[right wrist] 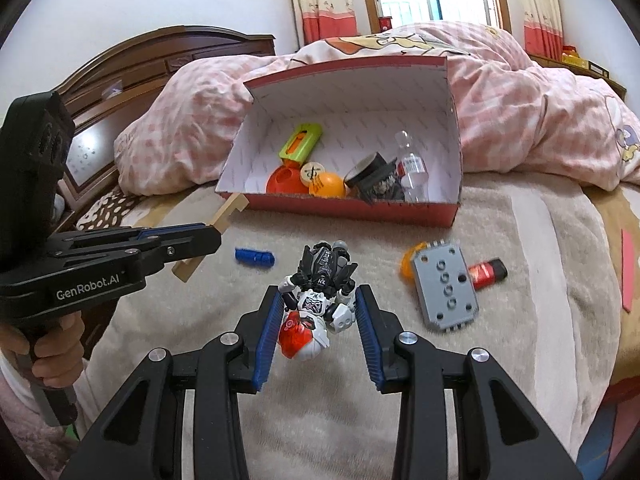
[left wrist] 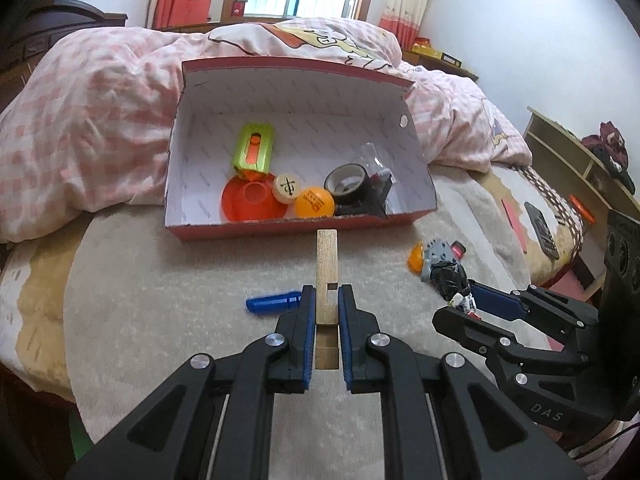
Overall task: Organize objects
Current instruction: 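Lift the wooden block in the left gripper while the right carries the robot figure over the box, then open the left gripper to drop the block while the right drops the robot figure into the box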
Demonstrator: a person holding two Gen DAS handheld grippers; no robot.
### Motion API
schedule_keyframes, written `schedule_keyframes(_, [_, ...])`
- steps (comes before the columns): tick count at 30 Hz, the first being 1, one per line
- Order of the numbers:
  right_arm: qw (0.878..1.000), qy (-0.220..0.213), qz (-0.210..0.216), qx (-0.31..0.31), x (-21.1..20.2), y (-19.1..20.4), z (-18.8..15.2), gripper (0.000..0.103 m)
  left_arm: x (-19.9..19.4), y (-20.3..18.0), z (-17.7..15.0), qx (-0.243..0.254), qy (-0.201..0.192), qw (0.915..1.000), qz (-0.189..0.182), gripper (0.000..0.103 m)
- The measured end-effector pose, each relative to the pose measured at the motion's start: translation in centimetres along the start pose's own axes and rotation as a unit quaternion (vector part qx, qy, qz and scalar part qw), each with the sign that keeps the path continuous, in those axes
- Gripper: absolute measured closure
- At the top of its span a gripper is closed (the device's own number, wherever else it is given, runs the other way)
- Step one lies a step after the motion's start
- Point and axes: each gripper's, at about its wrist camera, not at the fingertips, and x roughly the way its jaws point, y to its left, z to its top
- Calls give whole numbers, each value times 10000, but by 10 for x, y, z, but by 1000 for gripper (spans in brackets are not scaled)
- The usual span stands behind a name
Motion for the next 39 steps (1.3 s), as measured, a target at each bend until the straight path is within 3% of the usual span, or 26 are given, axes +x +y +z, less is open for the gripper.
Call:
schedule_keyframes(10, [9999, -15, 43, -150, 17, -5, 26, 65, 19, 5, 28, 55, -77, 10000, 2, 93])
schedule_keyframes(29, [9988, -233, -197, -387, 60, -29, 117, 65, 68, 11, 116, 352, -437, 9977, 390, 93])
schedule_keyframes(39, [9991, -63, -358, -217, 92, -50, 133, 65, 101, 23, 133, 307, -339, 9969, 641, 93])
